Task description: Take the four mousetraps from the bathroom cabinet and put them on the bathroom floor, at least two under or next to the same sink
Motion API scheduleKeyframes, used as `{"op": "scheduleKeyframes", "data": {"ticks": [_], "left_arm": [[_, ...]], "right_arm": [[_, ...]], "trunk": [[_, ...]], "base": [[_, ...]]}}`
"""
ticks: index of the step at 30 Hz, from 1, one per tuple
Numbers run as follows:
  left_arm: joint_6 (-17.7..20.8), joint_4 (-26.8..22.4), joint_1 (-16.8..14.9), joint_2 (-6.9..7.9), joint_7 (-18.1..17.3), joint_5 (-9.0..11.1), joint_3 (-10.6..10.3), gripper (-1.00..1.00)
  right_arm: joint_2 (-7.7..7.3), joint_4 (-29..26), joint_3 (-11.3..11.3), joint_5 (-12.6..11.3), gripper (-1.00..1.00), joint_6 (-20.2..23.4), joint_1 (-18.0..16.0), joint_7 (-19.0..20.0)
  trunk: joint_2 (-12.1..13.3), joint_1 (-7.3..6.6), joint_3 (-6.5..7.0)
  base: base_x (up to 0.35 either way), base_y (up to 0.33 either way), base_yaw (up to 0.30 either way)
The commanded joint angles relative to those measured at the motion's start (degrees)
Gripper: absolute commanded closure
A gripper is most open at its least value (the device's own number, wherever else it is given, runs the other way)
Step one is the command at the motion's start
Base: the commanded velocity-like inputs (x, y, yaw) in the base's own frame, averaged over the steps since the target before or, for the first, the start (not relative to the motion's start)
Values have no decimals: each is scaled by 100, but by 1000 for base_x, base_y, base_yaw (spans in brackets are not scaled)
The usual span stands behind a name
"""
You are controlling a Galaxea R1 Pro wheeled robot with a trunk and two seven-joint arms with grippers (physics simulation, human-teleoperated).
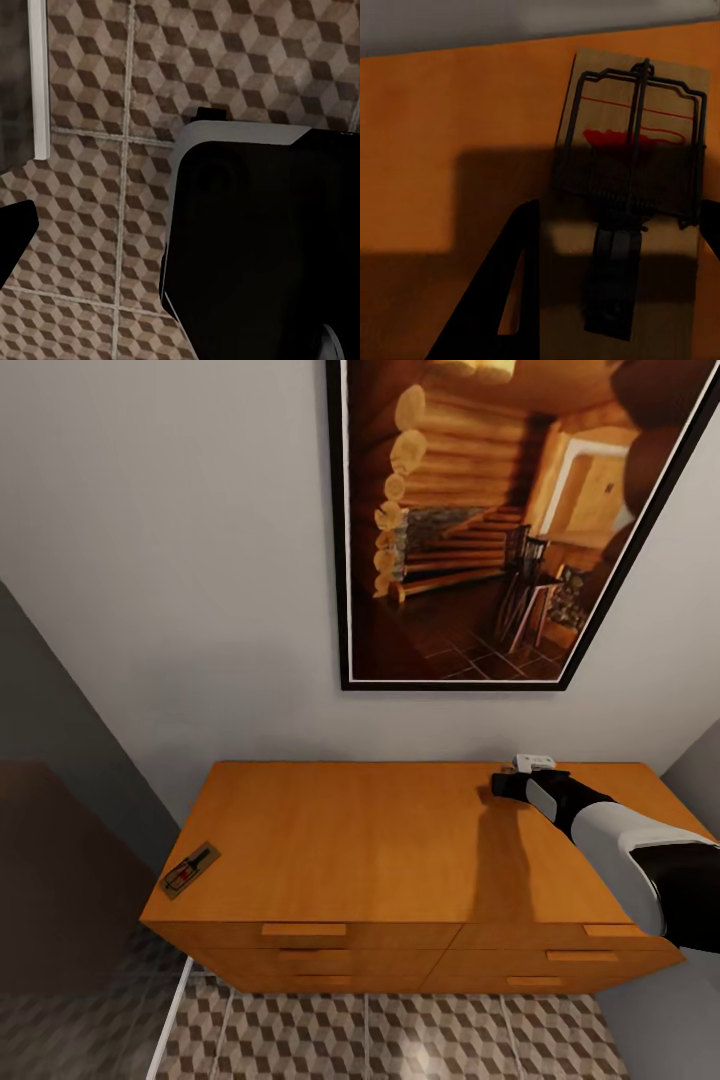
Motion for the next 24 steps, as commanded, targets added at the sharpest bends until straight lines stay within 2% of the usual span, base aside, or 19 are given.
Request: {"op": "scheduleKeyframes", "data": {"ticks": [1,24], "left_arm": [[-17,-1,-3,3,26,53,-49,-100],[-17,0,-3,3,26,53,-50,-100]], "right_arm": [[-2,122,62,-84,100,31,1,11],[19,20,72,-71,100,63,1,-58]], "trunk": [[-7,4,-11],[-7,4,-11]], "base": [[0,0,0],[0,0,0]]}}
